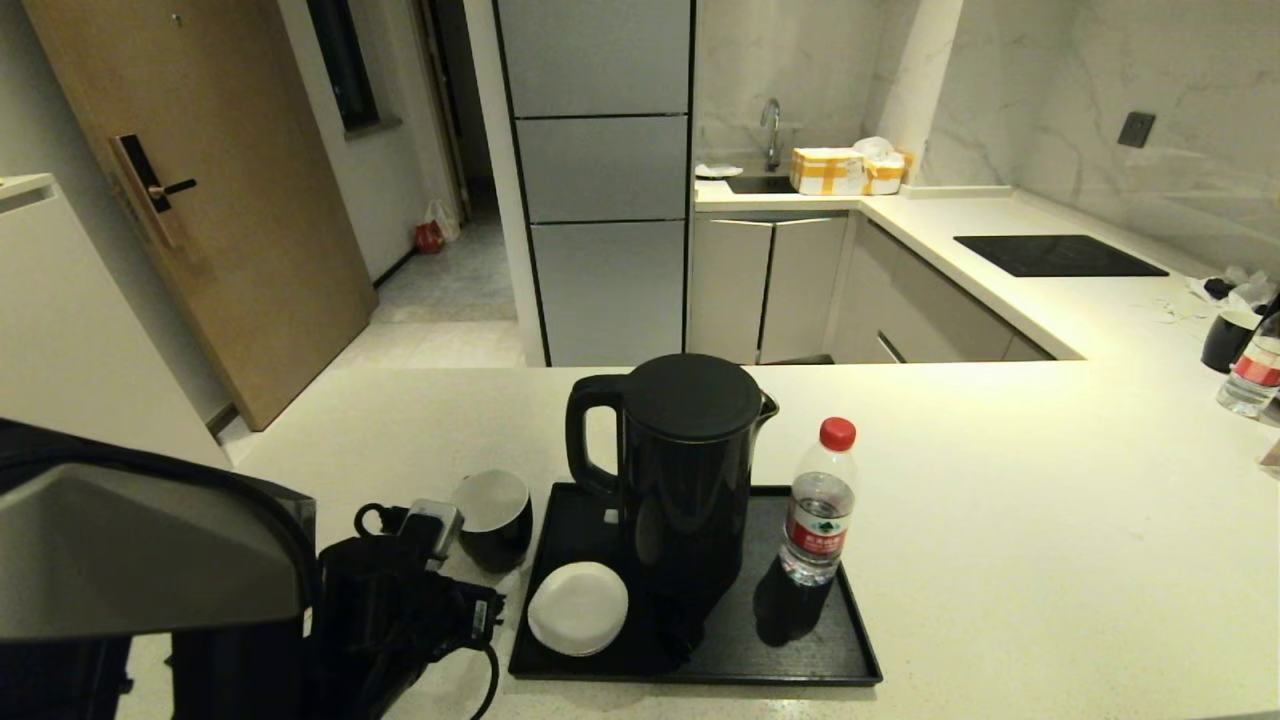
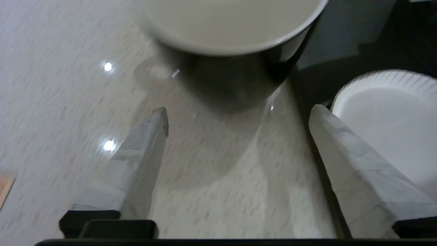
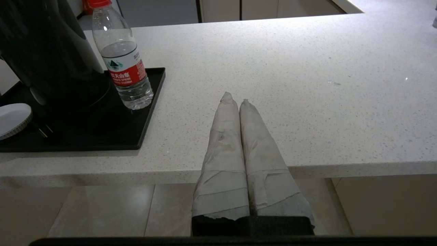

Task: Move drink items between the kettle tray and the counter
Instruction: Return the tea cup to its original position

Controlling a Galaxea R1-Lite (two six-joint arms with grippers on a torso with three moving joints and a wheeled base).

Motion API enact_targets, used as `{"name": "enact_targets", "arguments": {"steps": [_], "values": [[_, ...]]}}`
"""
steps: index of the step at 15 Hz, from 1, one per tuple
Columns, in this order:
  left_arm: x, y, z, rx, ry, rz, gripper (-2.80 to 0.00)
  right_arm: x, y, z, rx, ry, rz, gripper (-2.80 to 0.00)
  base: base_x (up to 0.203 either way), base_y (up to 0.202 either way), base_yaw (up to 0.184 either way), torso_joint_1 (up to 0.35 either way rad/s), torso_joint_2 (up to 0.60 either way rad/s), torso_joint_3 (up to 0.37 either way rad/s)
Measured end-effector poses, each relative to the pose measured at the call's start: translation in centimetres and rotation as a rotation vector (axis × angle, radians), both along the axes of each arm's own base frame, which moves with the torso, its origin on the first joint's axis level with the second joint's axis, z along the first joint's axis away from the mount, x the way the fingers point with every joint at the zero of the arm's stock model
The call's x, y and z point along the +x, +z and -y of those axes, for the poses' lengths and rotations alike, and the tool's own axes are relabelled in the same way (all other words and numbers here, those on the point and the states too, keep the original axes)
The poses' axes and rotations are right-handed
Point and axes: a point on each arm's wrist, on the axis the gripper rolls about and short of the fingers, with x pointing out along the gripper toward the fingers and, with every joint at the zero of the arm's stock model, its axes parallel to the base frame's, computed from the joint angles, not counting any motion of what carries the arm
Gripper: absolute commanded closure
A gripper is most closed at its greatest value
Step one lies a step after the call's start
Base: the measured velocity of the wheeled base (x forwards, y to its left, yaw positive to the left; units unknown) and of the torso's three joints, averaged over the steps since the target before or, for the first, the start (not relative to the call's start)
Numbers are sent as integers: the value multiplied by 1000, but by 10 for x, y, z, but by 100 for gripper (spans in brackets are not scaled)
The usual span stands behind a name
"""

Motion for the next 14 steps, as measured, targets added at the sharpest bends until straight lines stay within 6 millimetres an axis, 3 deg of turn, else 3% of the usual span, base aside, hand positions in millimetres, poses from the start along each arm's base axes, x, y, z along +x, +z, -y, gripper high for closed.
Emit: {"name": "enact_targets", "arguments": {"steps": [14], "values": [[35, -11, 12, 15, 77, 77, -280, 0, 0, 0, 0, 0, 0, 0, 0, 0, 0, 0, 0, 0]]}}
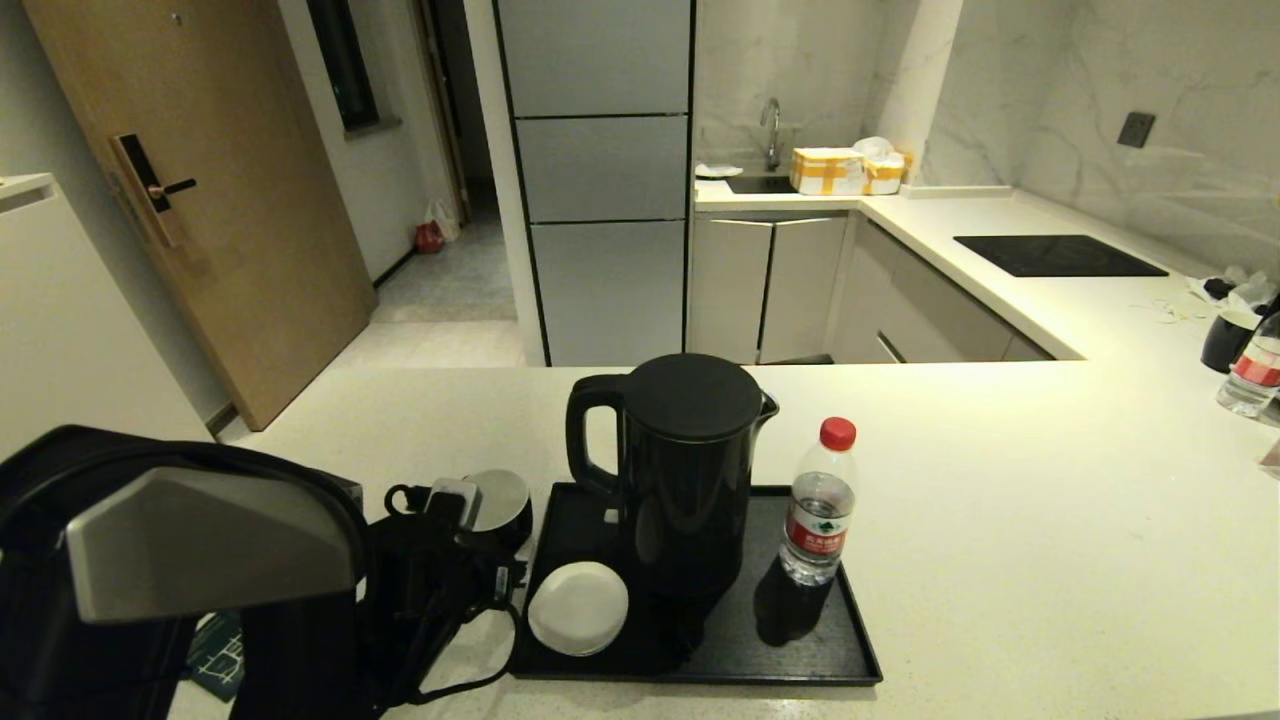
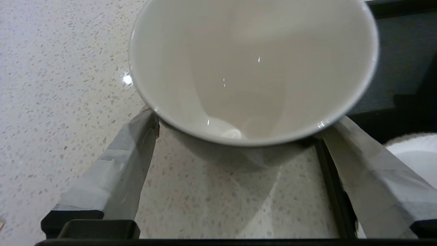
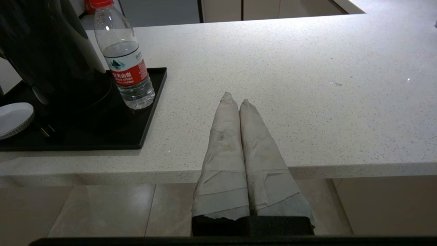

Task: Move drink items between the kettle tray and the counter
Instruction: Return the tea cup to its original position

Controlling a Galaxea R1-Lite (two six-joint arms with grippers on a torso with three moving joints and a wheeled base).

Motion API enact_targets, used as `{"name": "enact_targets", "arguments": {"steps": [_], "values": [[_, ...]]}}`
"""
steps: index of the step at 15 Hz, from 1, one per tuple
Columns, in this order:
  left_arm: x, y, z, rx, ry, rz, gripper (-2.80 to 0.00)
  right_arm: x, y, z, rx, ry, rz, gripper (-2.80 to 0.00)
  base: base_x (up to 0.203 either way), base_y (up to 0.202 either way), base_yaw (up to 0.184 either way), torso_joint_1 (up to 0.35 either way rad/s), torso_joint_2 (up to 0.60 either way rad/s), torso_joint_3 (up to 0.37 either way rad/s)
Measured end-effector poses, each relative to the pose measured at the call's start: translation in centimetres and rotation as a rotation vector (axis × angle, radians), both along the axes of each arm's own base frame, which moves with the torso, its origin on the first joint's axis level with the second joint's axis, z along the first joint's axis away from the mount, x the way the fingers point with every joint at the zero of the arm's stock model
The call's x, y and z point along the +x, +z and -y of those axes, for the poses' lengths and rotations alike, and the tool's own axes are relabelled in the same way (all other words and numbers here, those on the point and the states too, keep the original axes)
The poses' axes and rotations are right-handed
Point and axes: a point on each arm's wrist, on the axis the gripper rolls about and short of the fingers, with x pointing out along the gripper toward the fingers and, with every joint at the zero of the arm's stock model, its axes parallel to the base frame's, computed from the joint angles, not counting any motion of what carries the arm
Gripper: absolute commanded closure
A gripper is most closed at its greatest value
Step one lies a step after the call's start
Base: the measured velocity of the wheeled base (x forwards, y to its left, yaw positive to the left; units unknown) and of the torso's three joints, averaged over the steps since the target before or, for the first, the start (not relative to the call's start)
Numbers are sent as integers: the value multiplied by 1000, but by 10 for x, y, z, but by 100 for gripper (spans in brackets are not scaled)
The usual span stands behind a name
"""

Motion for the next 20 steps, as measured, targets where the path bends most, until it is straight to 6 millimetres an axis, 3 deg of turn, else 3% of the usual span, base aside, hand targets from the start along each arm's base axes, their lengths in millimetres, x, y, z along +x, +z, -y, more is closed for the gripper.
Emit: {"name": "enact_targets", "arguments": {"steps": [8, 20], "values": [[21, -4, 10, 14, 56, 62, -280, 0, 0, 0, 0, 0, 0, 0, 0, 0, 0, 0, 0, 0], [27, -15, 13, 20, 60, 54, -280, 0, 0, 0, 0, 0, 0, 0, 0, 0, 0, 0, 0, 0]]}}
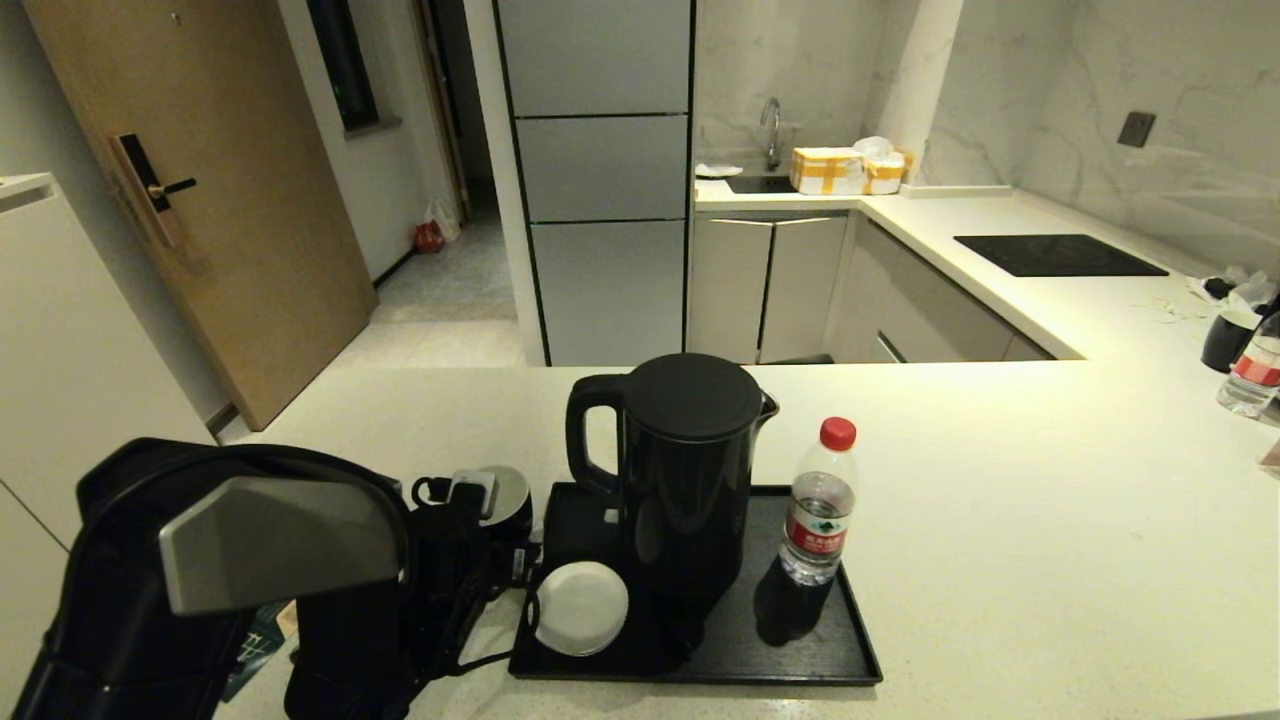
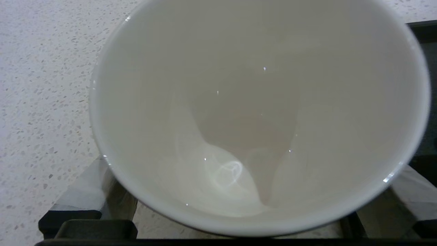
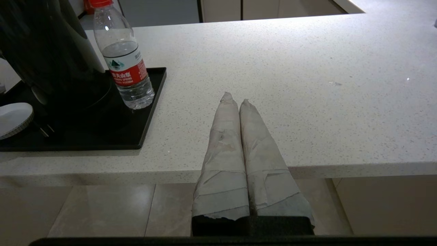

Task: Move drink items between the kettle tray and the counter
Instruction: Return the tea cup to its original position

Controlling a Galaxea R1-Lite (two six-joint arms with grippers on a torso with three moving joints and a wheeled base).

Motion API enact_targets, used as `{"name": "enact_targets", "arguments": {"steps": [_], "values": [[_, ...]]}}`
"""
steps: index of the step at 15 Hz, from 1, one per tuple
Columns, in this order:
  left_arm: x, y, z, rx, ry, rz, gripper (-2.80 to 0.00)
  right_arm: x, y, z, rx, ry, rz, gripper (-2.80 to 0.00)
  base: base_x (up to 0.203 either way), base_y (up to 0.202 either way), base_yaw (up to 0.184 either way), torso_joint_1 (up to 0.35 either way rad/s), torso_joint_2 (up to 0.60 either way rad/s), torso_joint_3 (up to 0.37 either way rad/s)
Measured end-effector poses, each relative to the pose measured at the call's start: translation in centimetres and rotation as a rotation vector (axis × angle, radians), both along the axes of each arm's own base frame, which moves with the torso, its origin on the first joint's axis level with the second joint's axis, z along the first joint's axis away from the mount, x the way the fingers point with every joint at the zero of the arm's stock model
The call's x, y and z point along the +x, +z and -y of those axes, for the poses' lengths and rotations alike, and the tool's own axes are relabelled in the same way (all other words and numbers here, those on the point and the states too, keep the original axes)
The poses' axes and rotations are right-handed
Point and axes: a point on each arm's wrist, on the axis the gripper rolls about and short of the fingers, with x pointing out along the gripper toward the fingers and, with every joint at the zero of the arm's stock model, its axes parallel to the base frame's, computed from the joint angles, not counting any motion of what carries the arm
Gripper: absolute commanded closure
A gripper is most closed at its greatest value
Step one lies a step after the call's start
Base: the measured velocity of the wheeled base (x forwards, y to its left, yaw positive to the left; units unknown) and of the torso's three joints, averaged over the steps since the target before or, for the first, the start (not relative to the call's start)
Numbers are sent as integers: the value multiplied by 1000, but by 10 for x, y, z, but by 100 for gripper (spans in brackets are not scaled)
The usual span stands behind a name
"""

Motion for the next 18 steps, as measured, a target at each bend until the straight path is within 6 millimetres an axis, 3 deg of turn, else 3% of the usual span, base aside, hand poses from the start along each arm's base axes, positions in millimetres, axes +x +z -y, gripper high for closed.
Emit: {"name": "enact_targets", "arguments": {"steps": [1, 12, 18], "values": [[0, 0, 0, 0, 0, 0, 0, 0, 0, 0, 0, 0, 0, 0, 0, 0, 0, 0, 0, 0], [-2, 0, 1, 1, -4, -5, 0, 0, 0, 0, 0, 0, 0, 0, 0, 0, 0, 0, 0, 0], [-14, 20, -4, -24, 0, 12, 0, 0, 0, 0, 0, 0, 0, 0, 0, 0, 0, 0, 0, 0]]}}
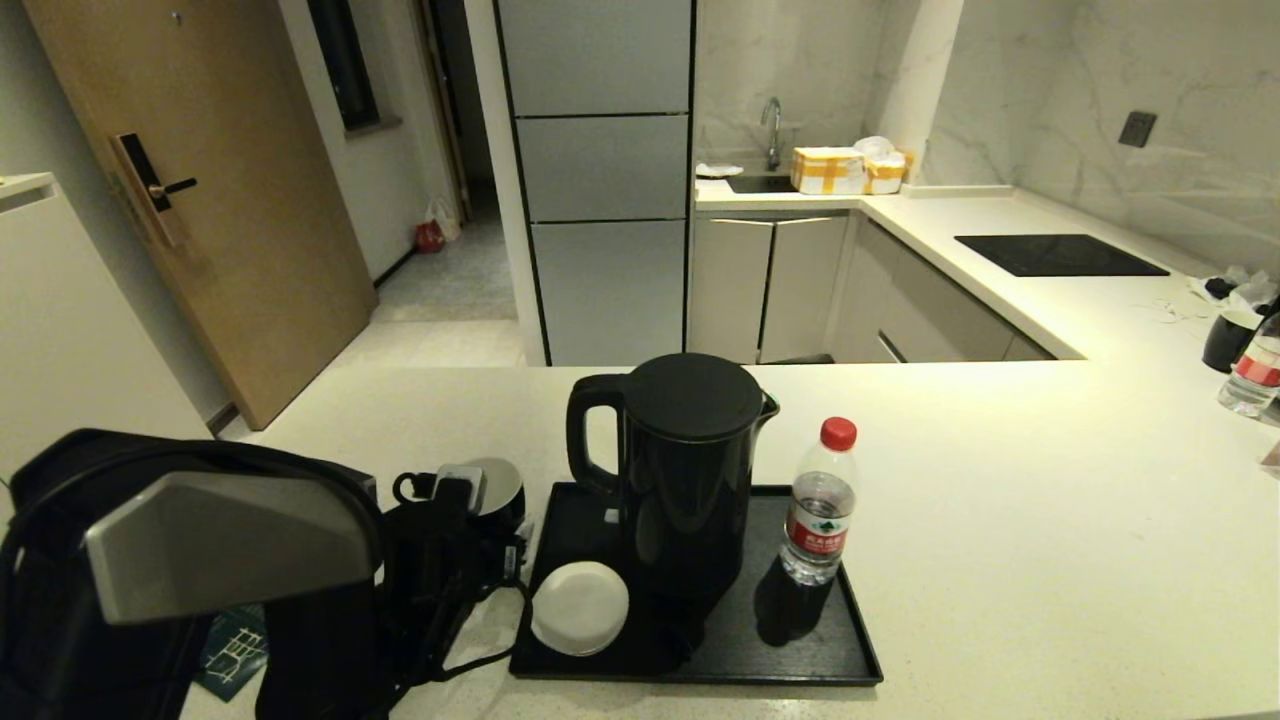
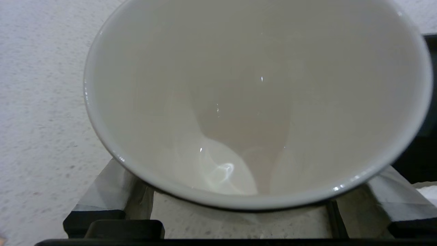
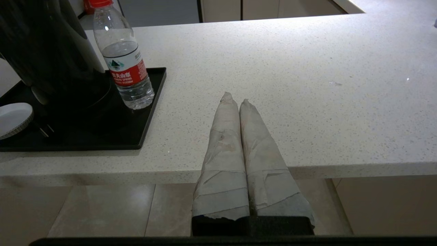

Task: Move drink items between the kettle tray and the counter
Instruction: Return the tea cup to its original position

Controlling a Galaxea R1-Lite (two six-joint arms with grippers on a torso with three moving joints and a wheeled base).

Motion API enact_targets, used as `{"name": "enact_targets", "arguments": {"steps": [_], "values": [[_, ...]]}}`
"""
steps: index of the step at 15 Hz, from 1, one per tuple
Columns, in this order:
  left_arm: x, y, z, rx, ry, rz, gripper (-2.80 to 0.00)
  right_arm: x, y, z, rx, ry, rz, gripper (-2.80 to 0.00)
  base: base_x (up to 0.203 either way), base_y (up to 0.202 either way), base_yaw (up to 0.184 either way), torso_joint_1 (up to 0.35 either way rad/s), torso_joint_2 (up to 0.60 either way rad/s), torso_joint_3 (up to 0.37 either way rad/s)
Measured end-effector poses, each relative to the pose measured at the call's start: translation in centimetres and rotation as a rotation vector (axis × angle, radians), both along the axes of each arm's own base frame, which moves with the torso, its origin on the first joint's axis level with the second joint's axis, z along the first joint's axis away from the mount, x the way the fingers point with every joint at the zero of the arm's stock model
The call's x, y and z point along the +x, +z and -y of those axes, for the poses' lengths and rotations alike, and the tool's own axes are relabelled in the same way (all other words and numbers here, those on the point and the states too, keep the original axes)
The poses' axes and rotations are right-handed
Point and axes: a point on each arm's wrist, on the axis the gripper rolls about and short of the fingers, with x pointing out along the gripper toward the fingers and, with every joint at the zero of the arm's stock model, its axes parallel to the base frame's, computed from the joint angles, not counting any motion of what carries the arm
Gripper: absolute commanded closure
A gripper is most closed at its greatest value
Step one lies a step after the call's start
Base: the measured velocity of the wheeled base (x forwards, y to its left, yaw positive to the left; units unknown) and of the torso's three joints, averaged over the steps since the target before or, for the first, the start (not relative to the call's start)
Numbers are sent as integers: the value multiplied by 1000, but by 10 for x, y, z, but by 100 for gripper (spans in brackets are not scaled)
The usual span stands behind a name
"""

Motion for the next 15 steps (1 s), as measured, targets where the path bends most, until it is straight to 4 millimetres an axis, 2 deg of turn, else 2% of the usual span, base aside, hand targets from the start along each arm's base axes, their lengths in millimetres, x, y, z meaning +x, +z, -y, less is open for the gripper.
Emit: {"name": "enact_targets", "arguments": {"steps": [3, 6, 9, 12, 15], "values": [[-7, 7, -1, -9, -4, 3, 0, 0, 0, 0, 0, 0, 0, 0, 0, 0, 0, 0, 0, 0], [-27, 16, 10, -35, -49, -7, 0, 0, 0, 0, 0, 0, 0, 0, 0, 0, 0, 0, 0, 0], [-35, 20, 14, -46, -59, -5, 0, 0, 0, 0, 0, 0, 0, 0, 0, 0, 0, 0, 0, 0], [-61, 19, 35, -60, -147, -43, 0, 0, 0, 0, 0, 0, 0, 0, 0, 0, 0, 0, 0, 0], [-75, 18, 46, -56, -201, -58, 0, 0, 0, 0, 0, 0, 0, 0, 0, 0, 0, 0, 0, 0]]}}
